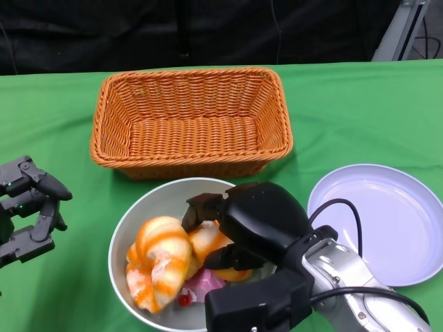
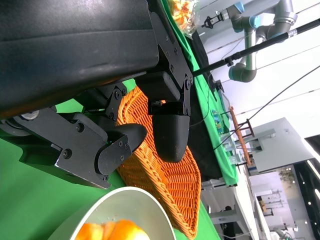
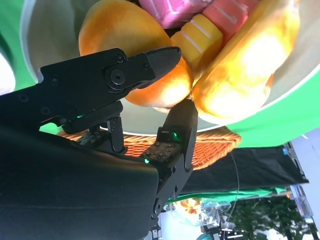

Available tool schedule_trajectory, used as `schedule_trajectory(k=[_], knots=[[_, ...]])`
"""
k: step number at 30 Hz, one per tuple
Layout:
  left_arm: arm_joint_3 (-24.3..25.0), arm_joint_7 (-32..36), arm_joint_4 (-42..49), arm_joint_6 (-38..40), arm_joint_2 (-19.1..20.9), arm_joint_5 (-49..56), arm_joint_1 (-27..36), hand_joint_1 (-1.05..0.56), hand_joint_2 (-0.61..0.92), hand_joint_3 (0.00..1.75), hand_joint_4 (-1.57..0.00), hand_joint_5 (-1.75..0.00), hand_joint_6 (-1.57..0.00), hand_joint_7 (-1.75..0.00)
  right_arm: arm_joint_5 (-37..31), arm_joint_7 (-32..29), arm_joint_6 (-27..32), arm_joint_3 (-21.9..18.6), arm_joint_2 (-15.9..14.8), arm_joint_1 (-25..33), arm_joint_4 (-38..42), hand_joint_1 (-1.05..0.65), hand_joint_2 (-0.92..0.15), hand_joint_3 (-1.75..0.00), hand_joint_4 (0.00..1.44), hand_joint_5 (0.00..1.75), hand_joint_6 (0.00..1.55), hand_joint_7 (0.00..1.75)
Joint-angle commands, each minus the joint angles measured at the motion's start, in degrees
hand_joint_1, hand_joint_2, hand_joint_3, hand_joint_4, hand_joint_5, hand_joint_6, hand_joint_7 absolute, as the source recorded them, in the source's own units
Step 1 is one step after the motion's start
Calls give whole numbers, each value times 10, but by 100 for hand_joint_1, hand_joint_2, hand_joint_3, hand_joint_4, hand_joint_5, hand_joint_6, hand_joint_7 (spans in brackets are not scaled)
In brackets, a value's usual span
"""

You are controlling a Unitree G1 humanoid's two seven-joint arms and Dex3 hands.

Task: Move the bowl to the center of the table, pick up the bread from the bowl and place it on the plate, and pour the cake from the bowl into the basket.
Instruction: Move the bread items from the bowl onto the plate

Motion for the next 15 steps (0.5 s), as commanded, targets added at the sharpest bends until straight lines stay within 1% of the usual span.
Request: schedule_trajectory(k=[1,3,6,7,9,10,11,13,15], knots=[[1,1,1,-4,9,0,-2,1,63,105,-79,-167,-75,-136,20,-23,-16,-12,-2,-7,11,-25,-92,-2,72,175,56,127],[1,4,2,-7,9,2,-2,1,63,105,-79,-167,-75,-136,27,-44,-33,-17,-4,-9,16,-25,-91,-2,72,175,56,127],[2,2,3,-6,8,-2,-4,1,63,104,-79,-167,-75,-136,35,-75,-55,-28,-5,-13,22,-24,-89,-1,71,175,59,121],[2,2,3,-4,8,-1,-4,1,63,104,-79,-167,-75,-137,39,-84,-60,-32,-4,-14,24,-23,-89,-1,71,175,64,110],[2,4,4,-5,9,1,-5,1,64,104,-78,-167,-75,-137,45,-95,-68,-39,-4,-16,24,-22,-89,0,72,175,67,103],[2,4,5,-6,9,1,-5,1,64,104,-78,-167,-75,-137,48,-99,-70,-42,-5,-17,23,-22,-89,0,72,172,73,88],[2,3,7,-7,9,2,-6,1,63,104,-78,-167,-75,-137,52,-104,-73,-46,-5,-17,21,-22,-89,0,72,172,77,80],[2,4,7,-8,9,2,-6,1,63,104,-78,-167,-75,-138,59,-112,-82,-53,-6,-18,21,-22,-89,0,72,171,81,75],[2,4,7,-7,9,1,-6,1,63,104,-78,-167,-75,-138,62,-117,-87,-56,-7,-19,22,-22,-89,0,71,171,82,73]])
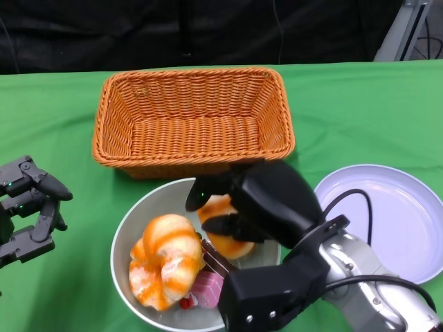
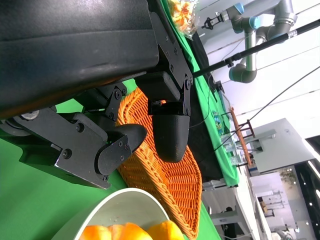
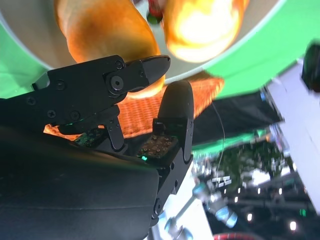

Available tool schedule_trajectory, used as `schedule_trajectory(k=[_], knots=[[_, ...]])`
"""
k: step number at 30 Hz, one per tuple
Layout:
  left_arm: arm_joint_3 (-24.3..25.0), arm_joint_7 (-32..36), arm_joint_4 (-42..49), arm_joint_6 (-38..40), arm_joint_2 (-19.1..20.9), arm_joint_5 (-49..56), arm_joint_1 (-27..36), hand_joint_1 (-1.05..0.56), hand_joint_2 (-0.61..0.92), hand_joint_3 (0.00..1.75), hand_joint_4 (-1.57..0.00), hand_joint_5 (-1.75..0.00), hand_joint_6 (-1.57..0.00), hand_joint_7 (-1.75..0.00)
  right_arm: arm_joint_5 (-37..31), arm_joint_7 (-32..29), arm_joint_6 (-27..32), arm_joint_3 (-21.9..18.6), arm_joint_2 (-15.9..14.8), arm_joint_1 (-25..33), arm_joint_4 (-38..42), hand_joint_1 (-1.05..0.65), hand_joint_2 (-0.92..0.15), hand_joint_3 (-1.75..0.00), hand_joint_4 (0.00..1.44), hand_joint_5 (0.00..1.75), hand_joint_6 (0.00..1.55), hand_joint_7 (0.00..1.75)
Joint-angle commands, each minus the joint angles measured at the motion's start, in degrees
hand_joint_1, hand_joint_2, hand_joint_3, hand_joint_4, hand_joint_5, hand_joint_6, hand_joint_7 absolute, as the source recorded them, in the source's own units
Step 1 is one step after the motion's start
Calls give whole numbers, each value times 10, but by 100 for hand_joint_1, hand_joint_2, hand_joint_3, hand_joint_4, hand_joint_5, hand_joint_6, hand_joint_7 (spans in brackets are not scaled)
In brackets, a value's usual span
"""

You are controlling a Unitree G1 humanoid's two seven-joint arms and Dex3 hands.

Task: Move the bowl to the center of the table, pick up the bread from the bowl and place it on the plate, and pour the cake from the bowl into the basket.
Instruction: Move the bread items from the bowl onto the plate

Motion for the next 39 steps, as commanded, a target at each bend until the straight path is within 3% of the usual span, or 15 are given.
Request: schedule_trajectory(k=[1,8,12,15,20,21,23,25,27,29,31,39], knots=[[2,3,5,-6,8,0,-6,1,64,104,-78,-167,-74,-138,15,-12,-10,-16,-5,-4,-5,-22,-90,0,72,171,83,73],[1,5,3,-4,8,2,-4,2,64,103,-77,-166,-74,-136,103,23,-8,-65,3,24,-78,-23,-92,-2,81,152,90,57],[1,5,3,-4,8,3,-4,2,65,102,-78,-165,-74,-136,110,29,-5,-67,2,26,-86,-22,-92,-2,82,150,91,55],[0,7,4,-2,9,4,-5,3,65,101,-78,-165,-74,-135,169,51,-10,-97,0,43,-124,-23,-91,-1,82,151,91,54],[-1,10,6,-2,7,8,-6,3,66,100,-79,-164,-75,-134,187,86,11,-106,-11,60,-158,-23,-91,-1,80,148,91,54],[-1,11,5,-2,7,10,-5,3,66,100,-79,-164,-76,-134,181,97,24,-103,-13,64,-166,-24,-91,-1,81,144,91,52],[-1,12,3,-2,6,12,-5,3,66,100,-79,-164,-76,-134,164,113,48,-95,-16,71,-180,-28,-88,0,87,101,92,34],[-2,13,2,-1,6,13,-4,3,65,100,-79,-164,-76,-134,143,129,65,-85,-22,75,-193,-30,-88,0,92,75,94,19],[-2,14,1,-1,6,14,-2,3,66,100,-79,-164,-76,-134,125,143,79,-76,-27,78,-203,-38,-89,0,91,37,84,5],[-2,15,1,0,5,14,-2,3,67,99,-78,-164,-75,-134,112,161,86,-68,-35,76,-210,-40,-90,0,92,27,82,2],[-2,14,2,1,4,12,-3,2,67,97,-78,-163,-76,-134,104,187,92,-57,-44,72,-216,-49,-92,-1,81,17,66,0],[-4,15,14,-11,5,18,-7,2,69,95,-79,-163,-76,-134,72,257,140,-26,-50,60,-218,-66,-92,-3,59,2,48,0]])
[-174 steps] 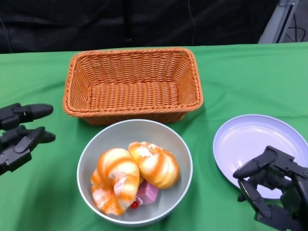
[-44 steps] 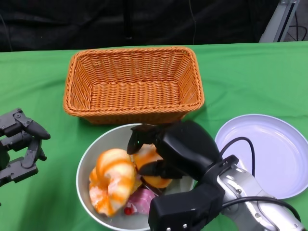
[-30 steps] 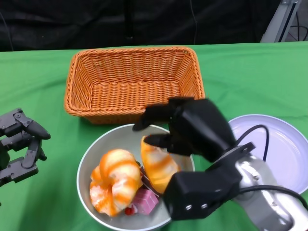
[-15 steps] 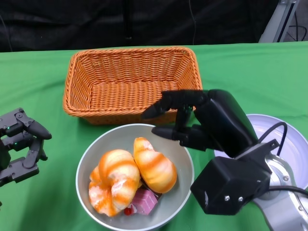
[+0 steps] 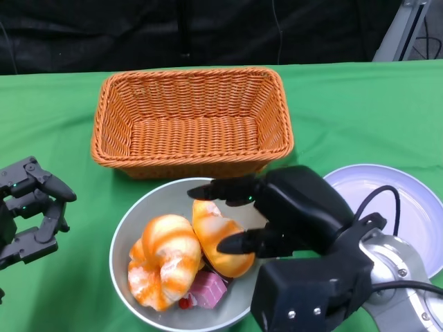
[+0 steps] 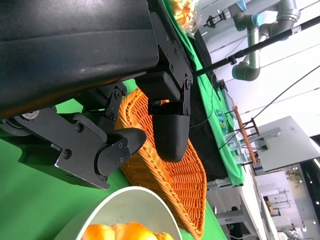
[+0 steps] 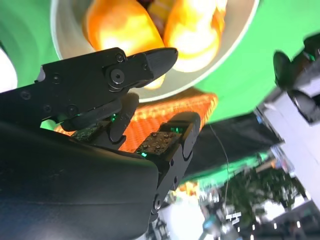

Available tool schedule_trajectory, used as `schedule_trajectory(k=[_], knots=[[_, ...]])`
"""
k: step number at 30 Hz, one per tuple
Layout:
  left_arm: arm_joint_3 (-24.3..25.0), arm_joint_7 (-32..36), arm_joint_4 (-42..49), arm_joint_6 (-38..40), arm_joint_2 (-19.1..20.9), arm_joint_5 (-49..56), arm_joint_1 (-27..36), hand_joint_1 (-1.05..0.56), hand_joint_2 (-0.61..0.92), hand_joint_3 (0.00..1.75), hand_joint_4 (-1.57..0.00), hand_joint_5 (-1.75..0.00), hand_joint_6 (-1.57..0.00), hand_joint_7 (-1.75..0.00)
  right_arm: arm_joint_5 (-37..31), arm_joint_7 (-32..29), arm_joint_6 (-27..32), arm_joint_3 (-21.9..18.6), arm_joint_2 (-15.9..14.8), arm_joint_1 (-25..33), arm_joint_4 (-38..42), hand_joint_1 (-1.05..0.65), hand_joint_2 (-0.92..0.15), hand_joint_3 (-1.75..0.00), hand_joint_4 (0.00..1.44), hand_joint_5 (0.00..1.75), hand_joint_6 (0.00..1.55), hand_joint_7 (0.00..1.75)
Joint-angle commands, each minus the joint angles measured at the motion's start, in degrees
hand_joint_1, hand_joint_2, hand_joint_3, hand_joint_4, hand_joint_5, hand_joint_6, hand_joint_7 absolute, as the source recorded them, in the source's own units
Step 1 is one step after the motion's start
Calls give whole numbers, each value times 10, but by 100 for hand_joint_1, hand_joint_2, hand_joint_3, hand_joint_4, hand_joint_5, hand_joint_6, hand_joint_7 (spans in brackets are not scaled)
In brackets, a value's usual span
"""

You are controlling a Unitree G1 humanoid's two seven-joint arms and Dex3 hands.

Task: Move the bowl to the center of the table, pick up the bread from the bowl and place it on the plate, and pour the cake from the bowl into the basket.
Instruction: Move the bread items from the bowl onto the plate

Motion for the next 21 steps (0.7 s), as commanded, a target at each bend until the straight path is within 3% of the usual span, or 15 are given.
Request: schedule_trajectory(k=[1,8,16,21], knots=[[2,4,7,-11,7,-2,-6,2,69,95,-79,-164,-76,-134,-18,29,25,13,-7,-12,-9,-67,-92,-4,56,1,46,0],[1,3,-2,-4,8,-6,-2,1,69,95,-78,-163,-76,-134,-71,72,54,42,-13,-28,-8,-79,-92,-12,43,0,38,0],[2,7,-5,-10,10,-1,0,2,67,96,-79,-163,-77,-134,-165,57,51,88,-11,-44,36,-84,-92,-16,36,0,40,1],[2,5,-5,-8,11,-2,0,3,66,99,-78,-164,-76,-135,-188,45,48,104,0,-56,81,-82,-92,-17,34,0,43,2]])
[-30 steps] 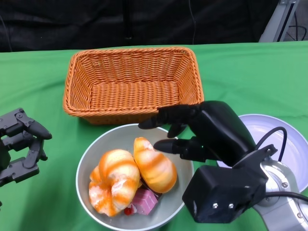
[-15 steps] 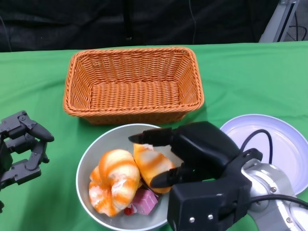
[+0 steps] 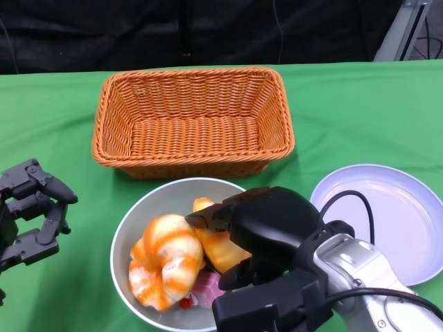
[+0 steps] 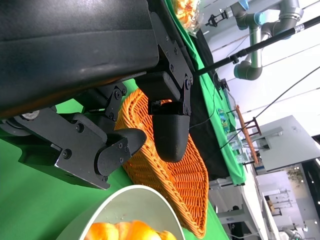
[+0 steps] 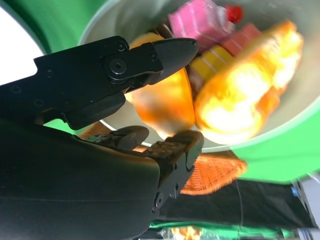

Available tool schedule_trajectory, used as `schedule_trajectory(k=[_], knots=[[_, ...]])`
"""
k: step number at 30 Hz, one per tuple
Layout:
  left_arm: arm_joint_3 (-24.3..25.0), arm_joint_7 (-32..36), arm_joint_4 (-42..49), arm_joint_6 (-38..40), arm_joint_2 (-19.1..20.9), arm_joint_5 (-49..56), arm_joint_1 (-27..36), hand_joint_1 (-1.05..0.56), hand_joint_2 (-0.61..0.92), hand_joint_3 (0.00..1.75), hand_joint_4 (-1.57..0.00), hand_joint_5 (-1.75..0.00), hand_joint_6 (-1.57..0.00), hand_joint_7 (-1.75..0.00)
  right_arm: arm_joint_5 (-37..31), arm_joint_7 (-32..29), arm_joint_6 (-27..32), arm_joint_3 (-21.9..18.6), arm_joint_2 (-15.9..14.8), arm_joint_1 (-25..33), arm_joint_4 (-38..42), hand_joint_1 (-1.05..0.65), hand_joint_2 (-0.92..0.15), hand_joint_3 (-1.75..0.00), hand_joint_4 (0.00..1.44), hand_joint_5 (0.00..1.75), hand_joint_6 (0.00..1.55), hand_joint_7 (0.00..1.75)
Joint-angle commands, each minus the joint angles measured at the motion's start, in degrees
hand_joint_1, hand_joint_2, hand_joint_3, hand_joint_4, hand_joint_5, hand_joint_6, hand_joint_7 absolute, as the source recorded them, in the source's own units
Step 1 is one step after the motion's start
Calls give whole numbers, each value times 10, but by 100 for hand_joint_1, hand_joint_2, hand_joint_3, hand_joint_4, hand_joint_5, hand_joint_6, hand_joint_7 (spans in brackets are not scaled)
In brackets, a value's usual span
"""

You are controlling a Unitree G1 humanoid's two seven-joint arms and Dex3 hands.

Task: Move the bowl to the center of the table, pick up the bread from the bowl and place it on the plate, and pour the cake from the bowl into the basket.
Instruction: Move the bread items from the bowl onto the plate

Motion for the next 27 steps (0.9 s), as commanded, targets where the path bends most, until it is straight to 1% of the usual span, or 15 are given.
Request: schedule_trajectory(k=[1,4,9,10,12,14,18,19,22,27], knots=[[4,5,-7,-4,10,-1,1,2,66,99,-78,-164,-76,-135,-13,-21,-5,8,3,-12,31,-82,-92,-17,34,1,44,2],[4,4,-10,-4,10,-3,3,3,66,99,-78,-164,-76,-135,-39,-48,-12,26,3,-21,62,-82,-92,-13,36,1,48,3],[5,7,-9,-10,11,1,4,2,65,100,-79,-165,-77,-135,-88,-49,-1,54,6,-30,76,-81,-92,-13,37,2,50,3],[5,7,-10,-9,11,1,4,2,65,100,-79,-165,-77,-135,-95,-47,1,57,7,-31,77,-79,-92,-13,39,3,50,3],[4,7,-11,-8,12,2,5,2,65,101,-79,-165,-77,-135,-105,-43,6,63,12,-32,82,-78,-92,-13,40,3,51,2],[4,8,-12,-9,12,3,6,3,65,101,-79,-164,-76,-135,-111,-39,10,67,16,-31,87,-75,-92,-11,45,5,52,2],[4,6,-12,-9,12,1,6,3,65,102,-78,-164,-76,-135,-115,-38,15,71,21,-31,95,-74,-92,-10,46,6,53,2],[4,4,-12,-9,12,0,6,3,65,102,-78,-164,-76,-135,-117,-37,17,74,23,-30,100,-69,-92,-9,56,10,55,3],[4,4,-10,-12,13,0,5,3,65,102,-78,-164,-77,-135,-106,-24,19,75,27,-33,109,-64,-92,-9,68,16,58,3],[4,4,-10,-12,13,0,5,3,64,103,-79,-164,-77,-135,-102,-22,21,75,28,-34,110,-63,-92,-8,72,16,59,2]])
